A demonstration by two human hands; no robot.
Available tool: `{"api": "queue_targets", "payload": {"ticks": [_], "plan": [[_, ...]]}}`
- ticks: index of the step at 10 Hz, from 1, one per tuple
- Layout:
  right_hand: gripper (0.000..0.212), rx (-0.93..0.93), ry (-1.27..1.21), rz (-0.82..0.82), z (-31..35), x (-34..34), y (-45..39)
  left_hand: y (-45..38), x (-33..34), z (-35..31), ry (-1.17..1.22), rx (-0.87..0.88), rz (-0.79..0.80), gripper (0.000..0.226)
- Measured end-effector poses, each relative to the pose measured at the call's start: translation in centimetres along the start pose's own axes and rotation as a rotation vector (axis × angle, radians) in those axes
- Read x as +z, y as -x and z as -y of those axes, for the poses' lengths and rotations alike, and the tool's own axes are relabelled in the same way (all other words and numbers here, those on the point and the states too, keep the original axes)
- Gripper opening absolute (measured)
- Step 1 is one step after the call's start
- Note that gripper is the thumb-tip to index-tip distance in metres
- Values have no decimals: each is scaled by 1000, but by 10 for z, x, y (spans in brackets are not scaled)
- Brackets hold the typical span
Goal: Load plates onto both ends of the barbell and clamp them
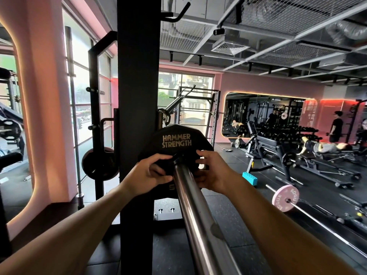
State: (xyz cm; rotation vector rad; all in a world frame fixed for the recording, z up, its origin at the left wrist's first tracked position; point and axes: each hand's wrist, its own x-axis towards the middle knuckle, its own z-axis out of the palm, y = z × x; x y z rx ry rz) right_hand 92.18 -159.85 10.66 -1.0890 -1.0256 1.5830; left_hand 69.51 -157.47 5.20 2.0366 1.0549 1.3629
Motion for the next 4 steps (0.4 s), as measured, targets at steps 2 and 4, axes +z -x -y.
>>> {"api": "queue_targets", "payload": {"ticks": [2,4], "plan": [[11,-83,-191,-3,-15,0,-5,-1,1,3,14,18,-7,62],[26,-70,-19,-82,-10,-1,-2,-1,0,-4,-157,-53,-4,62]]}}
